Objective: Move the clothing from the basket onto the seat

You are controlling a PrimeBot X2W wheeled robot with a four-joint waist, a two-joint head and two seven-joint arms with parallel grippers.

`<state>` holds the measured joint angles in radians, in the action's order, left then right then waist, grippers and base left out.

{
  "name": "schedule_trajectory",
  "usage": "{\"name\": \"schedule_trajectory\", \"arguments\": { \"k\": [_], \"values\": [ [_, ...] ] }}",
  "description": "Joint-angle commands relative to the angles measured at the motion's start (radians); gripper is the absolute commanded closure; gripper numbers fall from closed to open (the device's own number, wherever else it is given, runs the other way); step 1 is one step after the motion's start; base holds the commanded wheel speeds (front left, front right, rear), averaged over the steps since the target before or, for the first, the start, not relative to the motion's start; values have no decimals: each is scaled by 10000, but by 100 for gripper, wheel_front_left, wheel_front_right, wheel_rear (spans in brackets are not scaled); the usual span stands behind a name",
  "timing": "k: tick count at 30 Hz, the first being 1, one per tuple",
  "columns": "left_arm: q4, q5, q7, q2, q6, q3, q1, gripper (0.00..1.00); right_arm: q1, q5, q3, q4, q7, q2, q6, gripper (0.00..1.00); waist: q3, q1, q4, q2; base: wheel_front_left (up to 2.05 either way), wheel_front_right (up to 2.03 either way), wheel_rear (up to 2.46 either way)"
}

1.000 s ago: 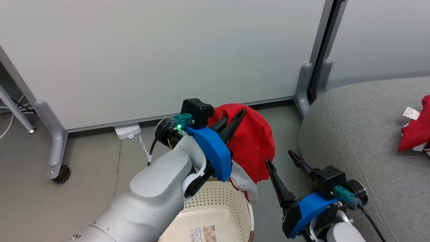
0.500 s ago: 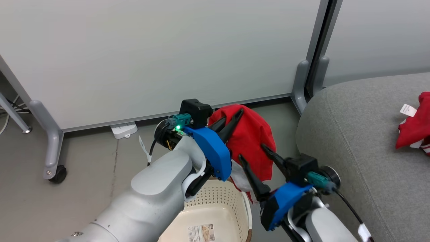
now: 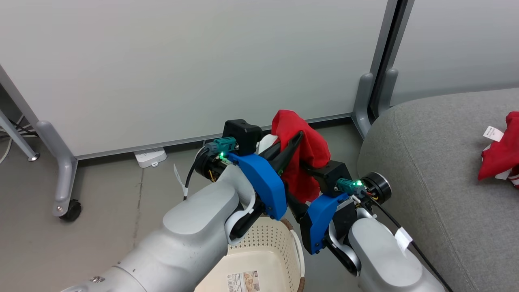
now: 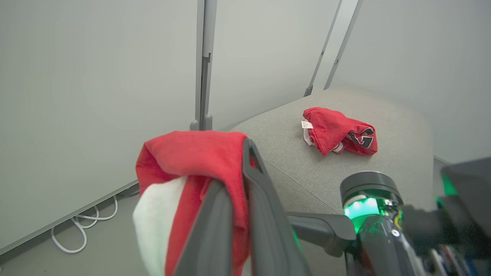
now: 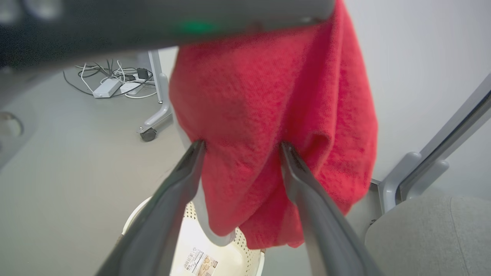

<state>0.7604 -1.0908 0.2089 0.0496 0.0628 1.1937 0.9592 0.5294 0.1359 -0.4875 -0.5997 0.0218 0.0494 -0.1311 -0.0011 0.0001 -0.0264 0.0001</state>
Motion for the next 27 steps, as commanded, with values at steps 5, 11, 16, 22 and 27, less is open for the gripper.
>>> {"name": "schedule_trajectory", "arguments": {
  "k": [5,11,16,22,27],
  "values": [
    [-83,-207,139,19,-83,230,169,100,617,475,-356,-895,-417,19,9,0,-82,-1,25,-1,0,0,0],
    [-174,-414,194,20,-125,415,182,100,1014,908,-569,-1620,-749,19,9,100,-135,-1,93,-1,0,0,0],
    [-126,-517,241,19,-128,523,210,100,1148,1008,-752,-1940,-932,19,9,100,-145,-1,107,-1,0,0,0],
    [-5,-609,280,19,-144,588,268,100,1216,1062,-883,-2307,-1108,19,9,100,-149,-1,70,-1,0,0,0],
    [87,-666,317,19,-133,648,315,100,1271,1107,-1000,-2450,-1200,19,7,100,-131,-1,24,-1,0,0,0]
  ]
}}
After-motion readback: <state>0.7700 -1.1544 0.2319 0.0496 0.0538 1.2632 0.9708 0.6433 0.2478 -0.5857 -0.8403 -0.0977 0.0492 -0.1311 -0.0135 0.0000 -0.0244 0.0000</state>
